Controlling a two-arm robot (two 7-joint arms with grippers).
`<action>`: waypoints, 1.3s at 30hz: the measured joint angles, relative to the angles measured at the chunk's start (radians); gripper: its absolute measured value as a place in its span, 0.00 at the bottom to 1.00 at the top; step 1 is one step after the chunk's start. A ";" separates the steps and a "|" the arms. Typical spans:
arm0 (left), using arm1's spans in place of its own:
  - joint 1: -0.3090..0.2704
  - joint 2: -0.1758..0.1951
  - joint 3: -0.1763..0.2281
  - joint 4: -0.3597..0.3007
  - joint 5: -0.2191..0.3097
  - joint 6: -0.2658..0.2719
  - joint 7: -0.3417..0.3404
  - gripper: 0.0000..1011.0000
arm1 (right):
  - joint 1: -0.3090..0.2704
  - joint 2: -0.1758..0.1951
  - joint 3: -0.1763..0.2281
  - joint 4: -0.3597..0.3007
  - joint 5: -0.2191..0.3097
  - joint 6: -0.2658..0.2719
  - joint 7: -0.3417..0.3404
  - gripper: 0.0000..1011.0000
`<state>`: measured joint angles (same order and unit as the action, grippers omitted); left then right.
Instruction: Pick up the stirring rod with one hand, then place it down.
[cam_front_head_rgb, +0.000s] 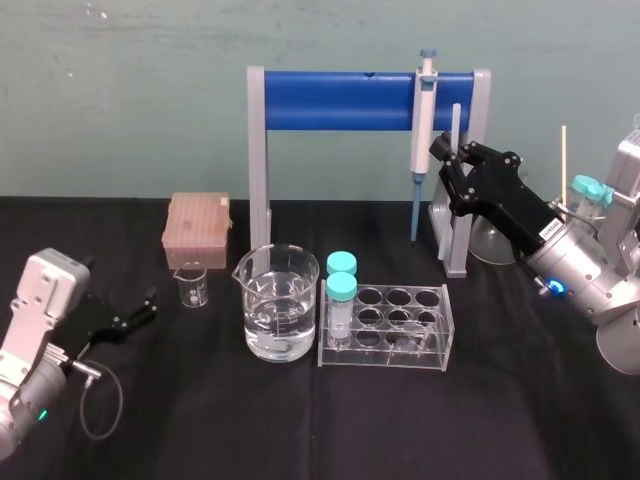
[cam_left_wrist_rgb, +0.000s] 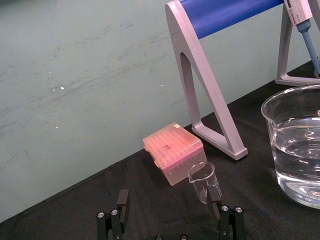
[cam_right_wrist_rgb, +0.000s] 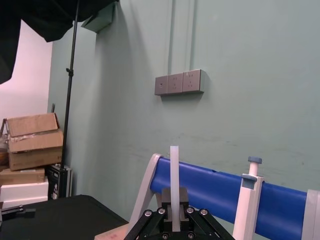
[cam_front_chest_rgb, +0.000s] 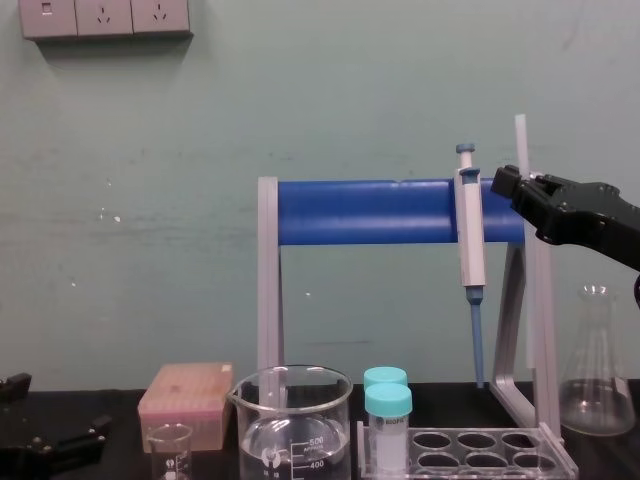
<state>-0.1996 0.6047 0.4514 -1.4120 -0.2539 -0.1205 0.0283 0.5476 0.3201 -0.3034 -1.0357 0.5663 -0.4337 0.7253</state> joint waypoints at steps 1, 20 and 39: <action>0.000 0.000 0.000 0.000 0.000 0.000 0.000 0.99 | 0.000 0.000 0.000 0.000 0.000 0.000 0.000 0.07; 0.000 0.000 0.000 0.000 0.000 0.000 0.000 0.99 | 0.001 0.000 -0.001 -0.001 0.002 -0.003 0.003 0.07; 0.000 0.000 0.000 0.000 0.000 0.000 0.000 0.99 | 0.001 0.000 -0.001 -0.001 0.002 -0.003 0.003 0.07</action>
<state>-0.1995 0.6047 0.4514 -1.4120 -0.2539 -0.1205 0.0283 0.5491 0.3202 -0.3040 -1.0365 0.5681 -0.4366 0.7280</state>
